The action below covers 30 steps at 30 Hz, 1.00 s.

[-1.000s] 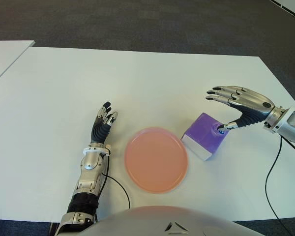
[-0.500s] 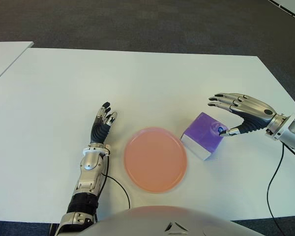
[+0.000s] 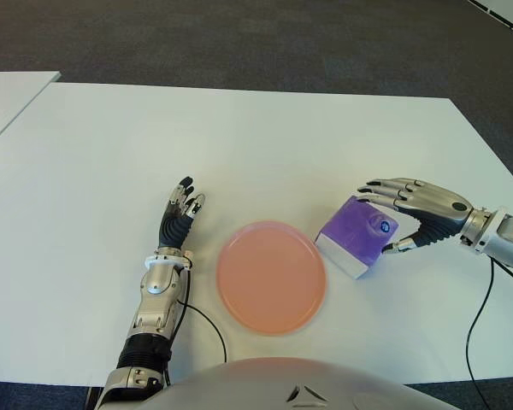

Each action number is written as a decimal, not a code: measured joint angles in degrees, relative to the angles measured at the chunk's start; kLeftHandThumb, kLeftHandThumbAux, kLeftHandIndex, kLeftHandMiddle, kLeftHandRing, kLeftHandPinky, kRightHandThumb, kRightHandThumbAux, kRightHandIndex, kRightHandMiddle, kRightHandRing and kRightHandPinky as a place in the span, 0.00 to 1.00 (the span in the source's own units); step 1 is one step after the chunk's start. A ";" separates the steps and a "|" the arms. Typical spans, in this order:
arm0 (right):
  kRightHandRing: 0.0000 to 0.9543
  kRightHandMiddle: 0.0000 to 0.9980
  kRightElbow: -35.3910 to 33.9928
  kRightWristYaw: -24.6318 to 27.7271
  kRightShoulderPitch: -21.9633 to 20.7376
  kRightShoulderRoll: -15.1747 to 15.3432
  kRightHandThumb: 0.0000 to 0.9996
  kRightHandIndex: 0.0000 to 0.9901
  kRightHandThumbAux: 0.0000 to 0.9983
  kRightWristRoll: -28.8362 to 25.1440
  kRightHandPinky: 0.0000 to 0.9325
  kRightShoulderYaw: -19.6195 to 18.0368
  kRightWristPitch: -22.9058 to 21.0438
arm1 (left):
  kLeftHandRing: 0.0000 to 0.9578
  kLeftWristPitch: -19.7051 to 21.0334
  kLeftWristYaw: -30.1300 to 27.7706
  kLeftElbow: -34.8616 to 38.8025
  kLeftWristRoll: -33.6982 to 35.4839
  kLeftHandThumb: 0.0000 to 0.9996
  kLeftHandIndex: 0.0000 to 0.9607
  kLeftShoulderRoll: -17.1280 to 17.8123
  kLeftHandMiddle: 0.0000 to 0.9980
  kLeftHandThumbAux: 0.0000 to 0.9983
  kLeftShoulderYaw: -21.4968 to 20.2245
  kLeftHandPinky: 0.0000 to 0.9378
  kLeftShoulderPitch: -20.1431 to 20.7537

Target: Put the tissue paper into the plate.

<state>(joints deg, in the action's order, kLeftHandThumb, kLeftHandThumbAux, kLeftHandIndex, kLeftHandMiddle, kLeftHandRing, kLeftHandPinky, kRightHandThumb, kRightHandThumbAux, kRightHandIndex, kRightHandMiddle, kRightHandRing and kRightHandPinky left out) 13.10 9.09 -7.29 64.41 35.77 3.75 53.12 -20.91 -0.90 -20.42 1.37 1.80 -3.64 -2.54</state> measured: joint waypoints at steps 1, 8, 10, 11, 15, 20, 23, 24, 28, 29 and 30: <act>0.00 0.00 0.01 0.02 -0.01 0.05 0.40 0.00 0.31 0.26 0.00 0.01 0.33 | 0.00 -0.01 0.00 -0.03 0.03 0.00 0.00 0.01 0.00 0.48 -0.02 0.00 0.03; 0.00 0.00 -0.01 -0.81 -0.11 0.05 0.40 0.00 0.33 3.95 0.00 0.01 2.03 | 0.00 -0.29 0.00 -0.31 0.14 0.00 0.00 0.12 0.00 0.48 -0.04 0.00 0.24; 0.00 0.00 -0.02 -1.38 -0.12 0.02 0.40 0.00 0.34 4.96 0.00 0.02 2.32 | 0.00 -0.28 0.00 -0.32 0.14 0.00 0.00 0.13 0.00 0.48 -0.05 0.00 0.25; 0.00 0.00 -0.02 -1.66 -0.13 -0.01 0.40 0.00 0.34 5.37 0.00 0.02 2.40 | 0.00 -0.28 0.00 -0.32 0.14 0.00 0.00 0.13 0.00 0.48 -0.06 0.00 0.25; 0.00 0.00 -0.01 -2.59 -0.29 -0.13 0.40 0.00 0.35 6.71 0.00 0.11 2.81 | 0.00 -0.22 0.00 -0.32 0.15 0.00 0.00 0.13 0.00 0.48 -0.09 0.00 0.26; 0.00 0.00 0.09 -3.65 -0.87 -0.35 0.39 0.00 0.35 8.01 0.00 0.65 3.20 | 0.00 -0.03 0.00 -0.32 0.21 0.00 0.00 0.12 0.00 0.48 -0.14 0.00 0.36; 0.00 0.00 0.39 -4.30 -1.53 -0.59 0.39 0.00 0.34 8.83 0.00 1.26 3.31 | 0.00 0.05 0.00 -0.32 0.27 0.00 0.00 0.09 0.00 0.49 -0.20 0.00 0.41; 0.00 0.00 0.46 -4.56 -1.77 -0.66 0.39 0.00 0.34 9.11 0.00 1.45 3.36 | 0.00 0.05 0.00 -0.33 0.29 0.00 0.00 0.08 0.00 0.48 -0.21 0.00 0.42; 0.00 0.00 0.77 -5.83 -2.31 -0.83 0.40 0.00 0.34 10.16 0.00 2.09 3.97 | 0.00 0.01 0.00 -0.32 0.29 0.00 0.00 0.07 0.00 0.48 -0.19 0.00 0.41; 0.00 0.00 0.88 -6.18 -2.40 -0.84 0.40 0.00 0.34 10.45 0.00 2.27 4.20 | 0.00 -0.02 0.00 -0.31 0.27 0.00 0.00 0.07 0.00 0.48 -0.18 0.00 0.41; 0.00 0.00 0.96 -6.36 -2.48 -0.85 0.40 0.00 0.33 10.69 0.00 2.38 4.33 | 0.00 -0.04 0.00 -0.30 0.27 0.00 0.00 0.07 0.00 0.48 -0.18 0.00 0.41</act>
<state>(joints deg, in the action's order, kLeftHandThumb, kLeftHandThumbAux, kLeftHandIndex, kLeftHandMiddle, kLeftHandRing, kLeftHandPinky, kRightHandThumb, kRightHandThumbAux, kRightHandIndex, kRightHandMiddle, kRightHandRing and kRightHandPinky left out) 14.05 2.72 -9.78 63.55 46.46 6.13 57.45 -20.95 -0.90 -20.72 1.64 1.87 -3.82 -2.13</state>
